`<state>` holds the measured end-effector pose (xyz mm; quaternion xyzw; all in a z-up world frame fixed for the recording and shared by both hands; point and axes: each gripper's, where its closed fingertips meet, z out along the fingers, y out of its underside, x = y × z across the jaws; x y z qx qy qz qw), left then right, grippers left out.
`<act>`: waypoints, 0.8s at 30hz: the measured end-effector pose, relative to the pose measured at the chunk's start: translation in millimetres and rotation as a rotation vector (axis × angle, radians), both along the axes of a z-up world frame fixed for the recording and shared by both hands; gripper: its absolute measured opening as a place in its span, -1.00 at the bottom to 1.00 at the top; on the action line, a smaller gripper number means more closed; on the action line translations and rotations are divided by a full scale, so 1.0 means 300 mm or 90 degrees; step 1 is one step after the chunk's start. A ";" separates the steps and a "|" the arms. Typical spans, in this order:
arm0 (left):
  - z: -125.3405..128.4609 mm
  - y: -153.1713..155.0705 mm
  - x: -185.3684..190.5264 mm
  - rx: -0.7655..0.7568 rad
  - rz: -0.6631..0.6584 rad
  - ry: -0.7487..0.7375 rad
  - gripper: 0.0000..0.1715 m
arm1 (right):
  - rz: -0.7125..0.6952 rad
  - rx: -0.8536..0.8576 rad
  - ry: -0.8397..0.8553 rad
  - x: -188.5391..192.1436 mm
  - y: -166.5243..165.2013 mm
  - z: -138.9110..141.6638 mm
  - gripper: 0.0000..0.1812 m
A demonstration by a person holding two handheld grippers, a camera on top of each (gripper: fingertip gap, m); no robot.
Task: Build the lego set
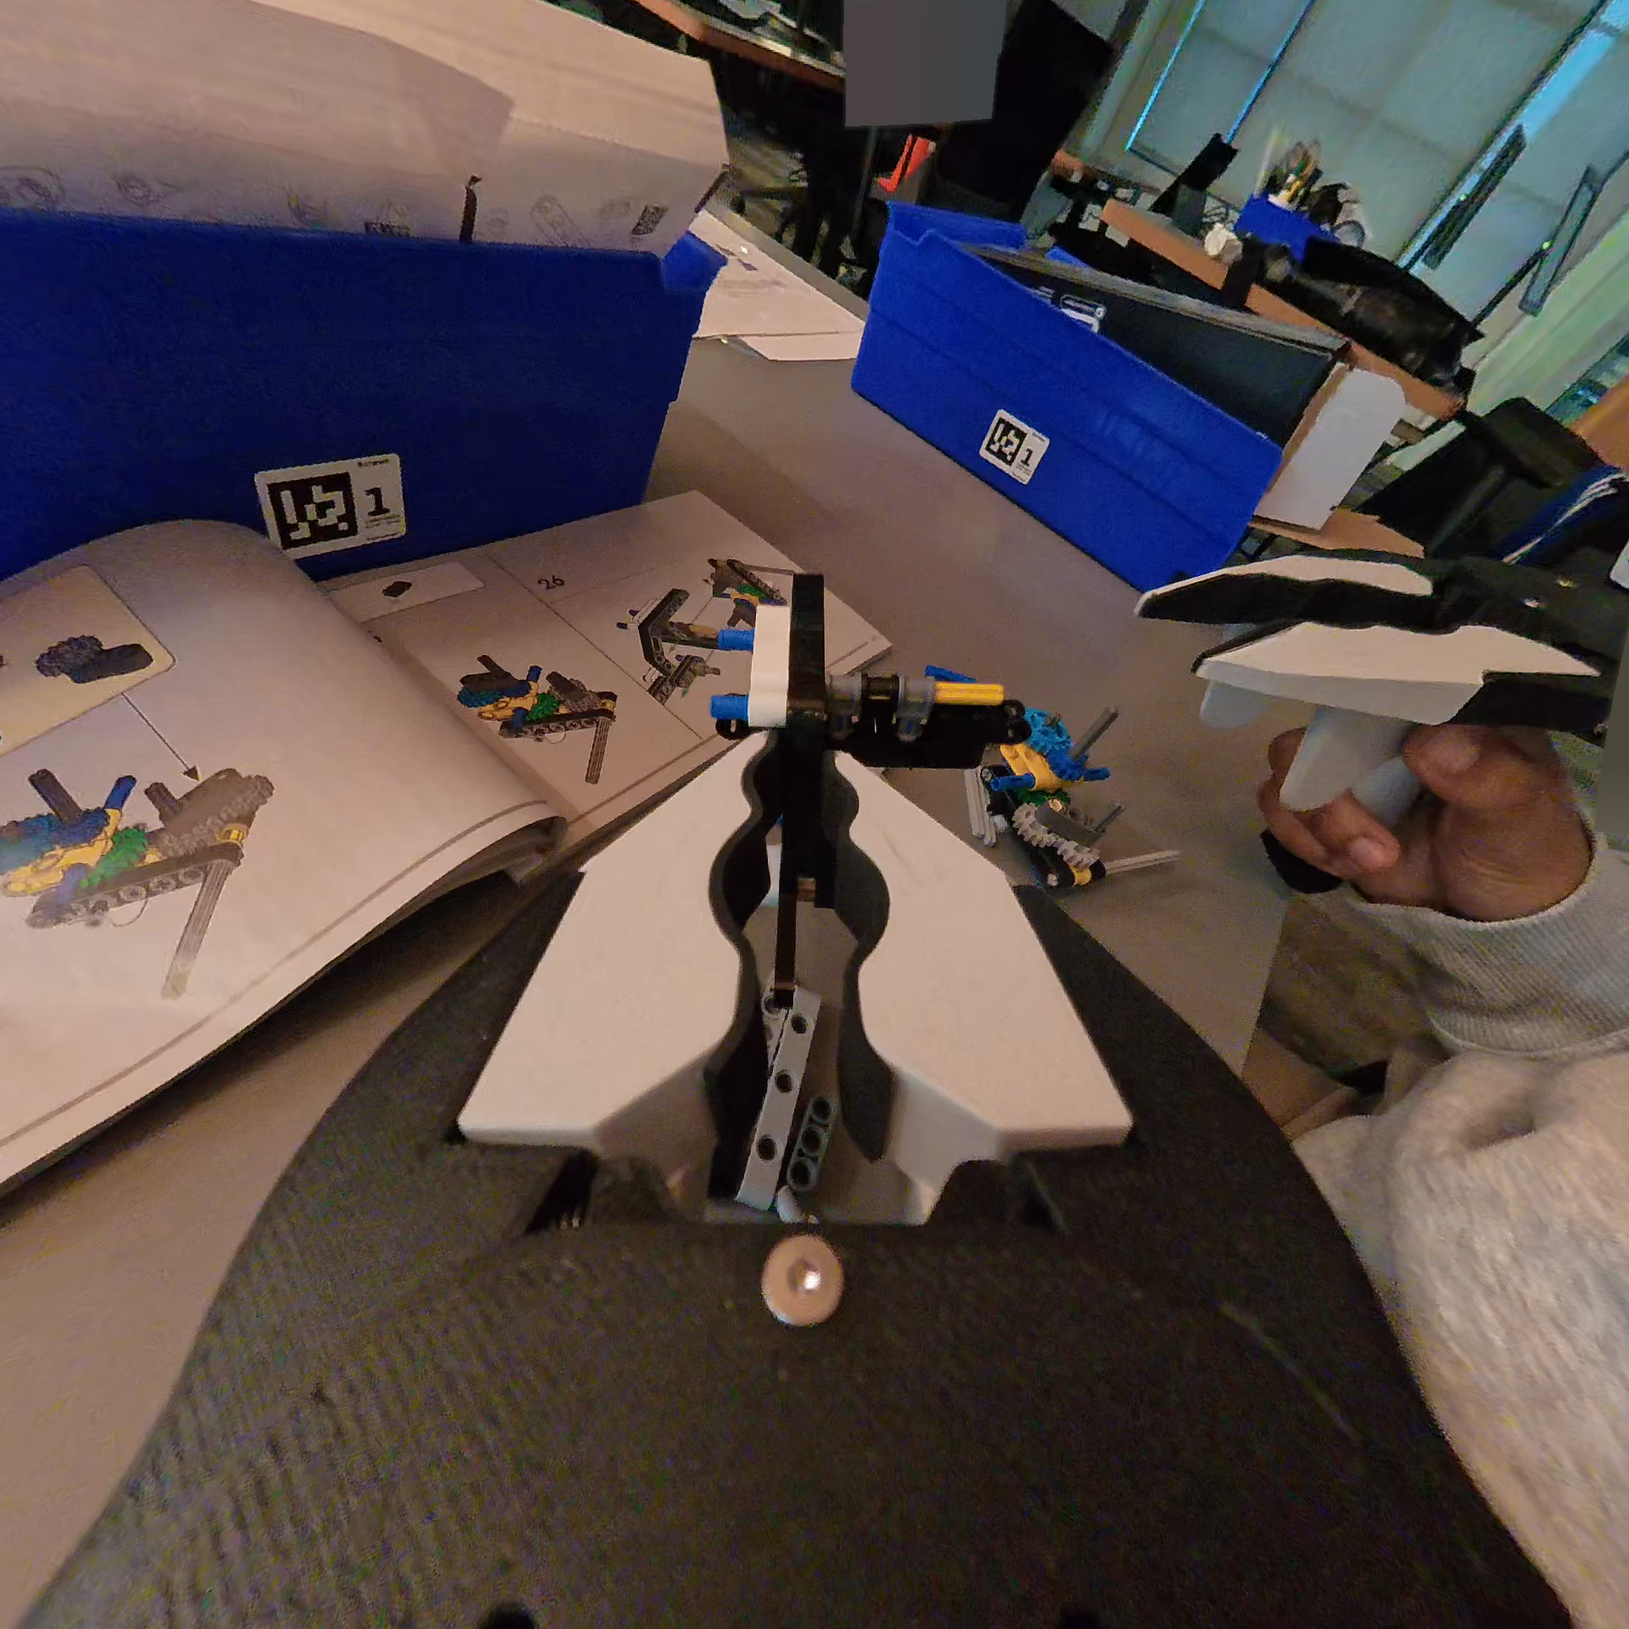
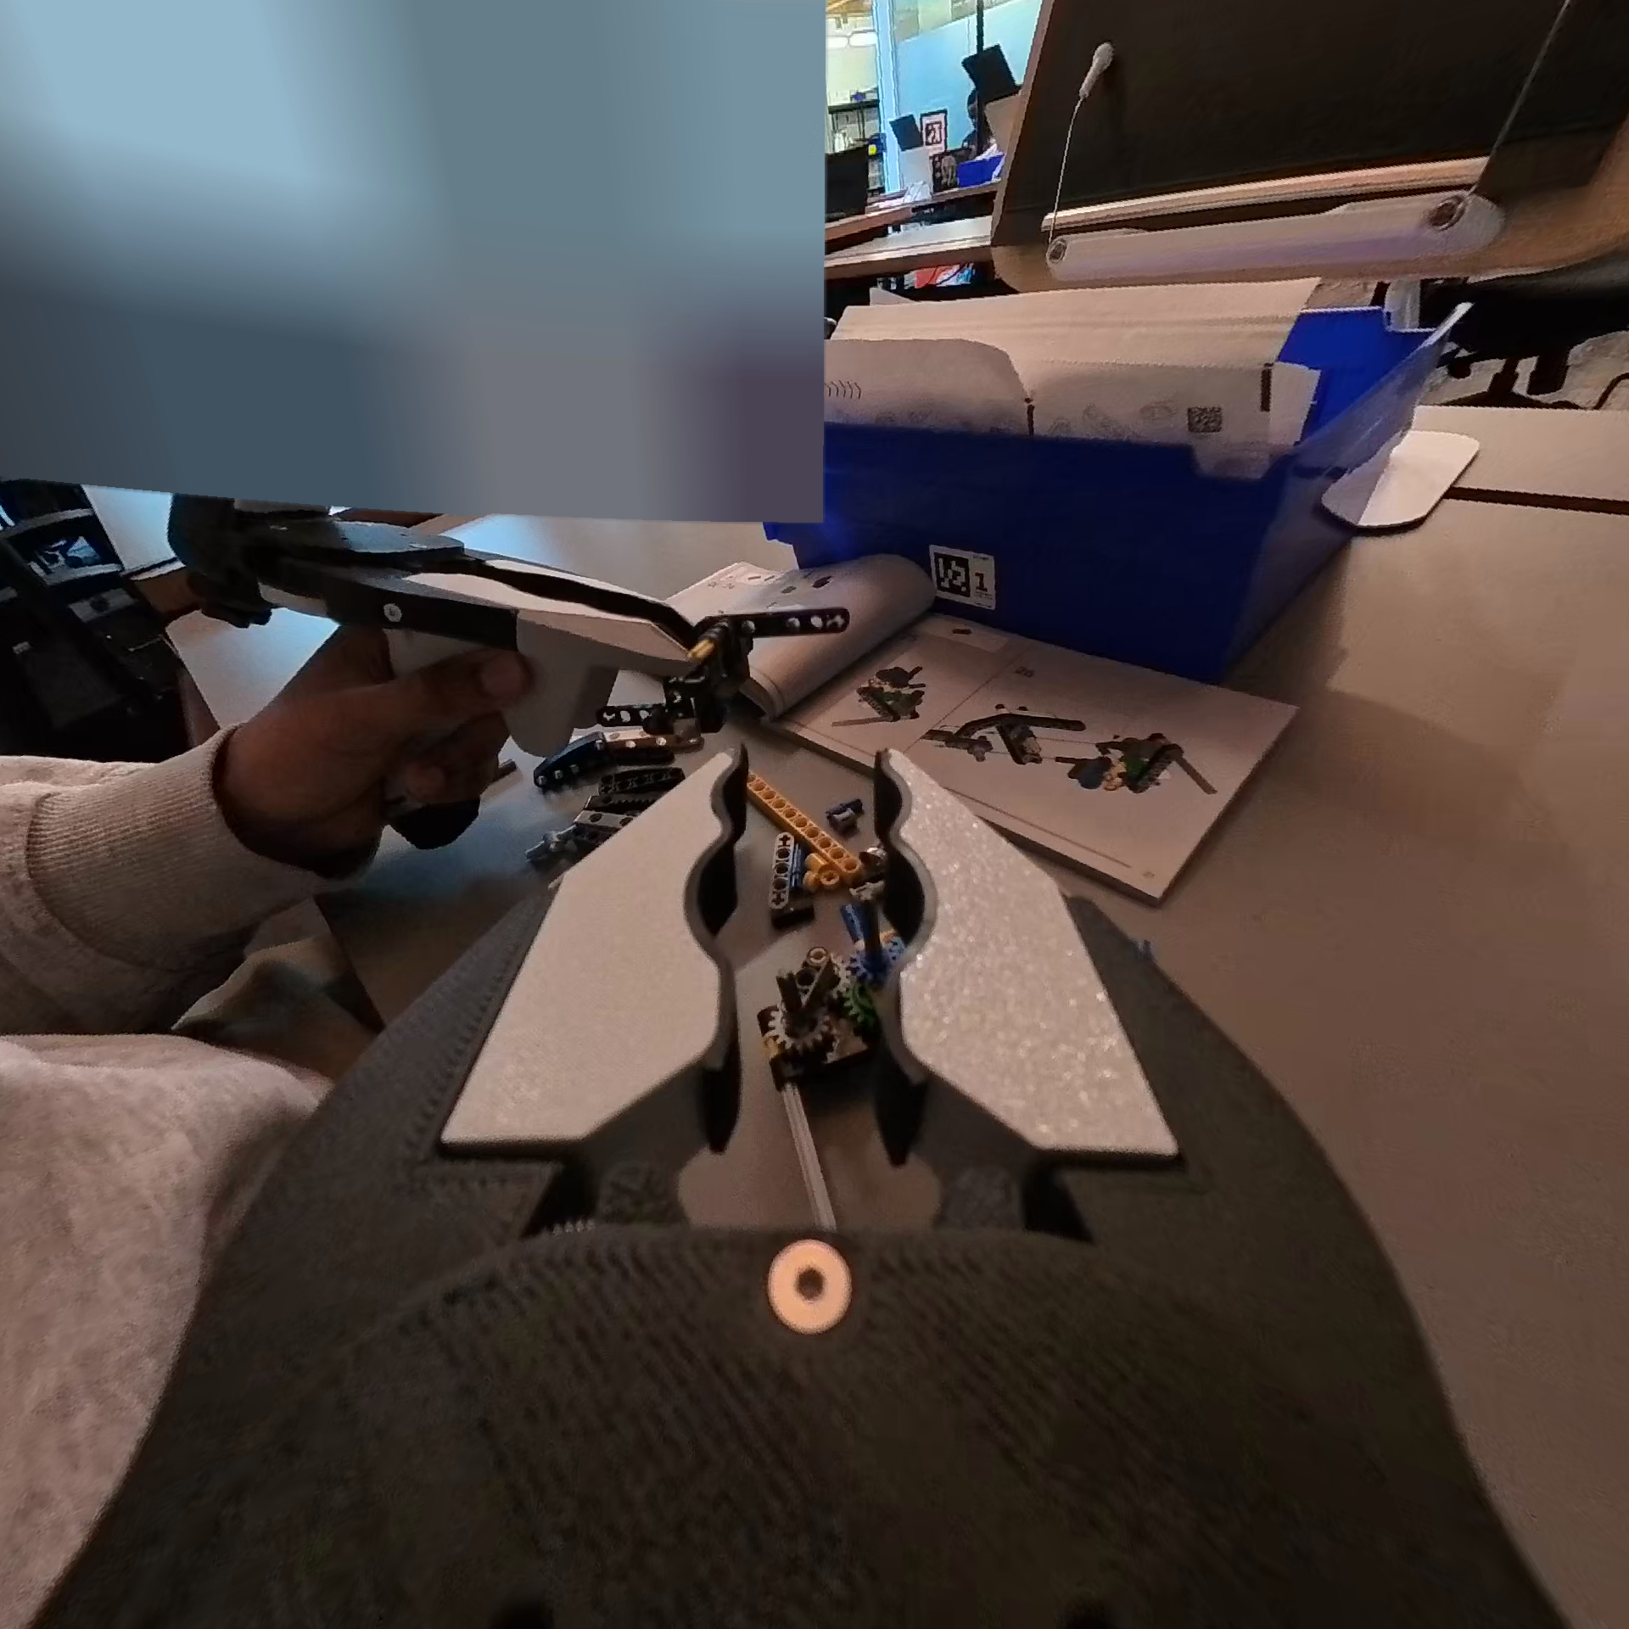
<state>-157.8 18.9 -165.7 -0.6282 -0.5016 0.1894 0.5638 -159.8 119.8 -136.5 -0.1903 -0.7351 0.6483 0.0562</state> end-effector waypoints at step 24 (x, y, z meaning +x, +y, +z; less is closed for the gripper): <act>-0.001 0.012 0.002 0.008 -0.010 -0.001 -0.94 | 0.003 -0.002 -0.007 -0.003 -0.001 -0.004 -0.70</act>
